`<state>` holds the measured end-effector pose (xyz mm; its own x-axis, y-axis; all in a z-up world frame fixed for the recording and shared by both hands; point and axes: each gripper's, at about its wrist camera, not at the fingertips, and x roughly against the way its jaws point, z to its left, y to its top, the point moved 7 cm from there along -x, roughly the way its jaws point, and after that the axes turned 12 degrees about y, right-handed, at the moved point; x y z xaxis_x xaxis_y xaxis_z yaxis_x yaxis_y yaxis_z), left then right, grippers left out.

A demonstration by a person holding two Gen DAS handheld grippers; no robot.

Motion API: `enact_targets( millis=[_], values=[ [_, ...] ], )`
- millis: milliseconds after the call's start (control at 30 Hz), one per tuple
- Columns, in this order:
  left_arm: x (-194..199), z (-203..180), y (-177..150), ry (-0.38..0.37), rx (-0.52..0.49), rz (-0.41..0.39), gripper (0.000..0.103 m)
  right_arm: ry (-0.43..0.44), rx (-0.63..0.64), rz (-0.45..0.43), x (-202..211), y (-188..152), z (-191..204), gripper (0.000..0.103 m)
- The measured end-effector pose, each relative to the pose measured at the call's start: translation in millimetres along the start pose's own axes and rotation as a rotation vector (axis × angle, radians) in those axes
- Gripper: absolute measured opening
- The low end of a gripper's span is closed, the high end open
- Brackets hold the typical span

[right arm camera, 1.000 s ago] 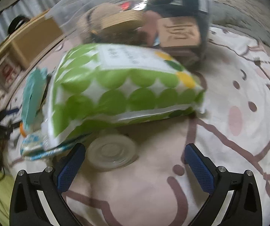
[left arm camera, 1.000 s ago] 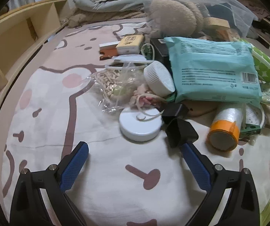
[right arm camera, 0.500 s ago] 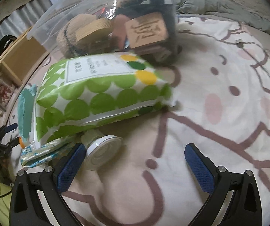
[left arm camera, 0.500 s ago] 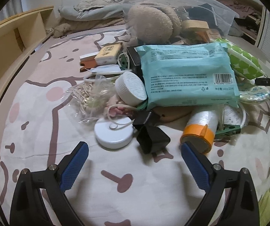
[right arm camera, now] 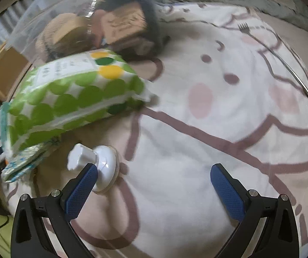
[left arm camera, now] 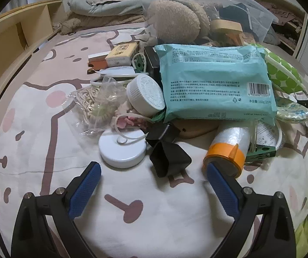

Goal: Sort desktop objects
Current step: 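Close the left tool on the small black square item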

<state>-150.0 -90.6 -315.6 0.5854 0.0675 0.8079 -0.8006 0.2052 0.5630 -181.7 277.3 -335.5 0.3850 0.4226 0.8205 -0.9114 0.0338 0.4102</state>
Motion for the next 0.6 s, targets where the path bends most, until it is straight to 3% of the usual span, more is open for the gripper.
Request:
enact_targets(
  millis=[300, 600],
  values=[
    [-6.4, -4.1, -1.2, 0.01, -0.004, 0.01, 0.098, -0.034, 0.054, -0.026, -3.5, -5.4, -3.2, 0.103],
    [-3.2, -10.0, 0.3, -0.048, 0.009, 0.026, 0.079, -0.032, 0.075, -0.058, -2.4, -8.3, -7.1, 0.103]
  ],
)
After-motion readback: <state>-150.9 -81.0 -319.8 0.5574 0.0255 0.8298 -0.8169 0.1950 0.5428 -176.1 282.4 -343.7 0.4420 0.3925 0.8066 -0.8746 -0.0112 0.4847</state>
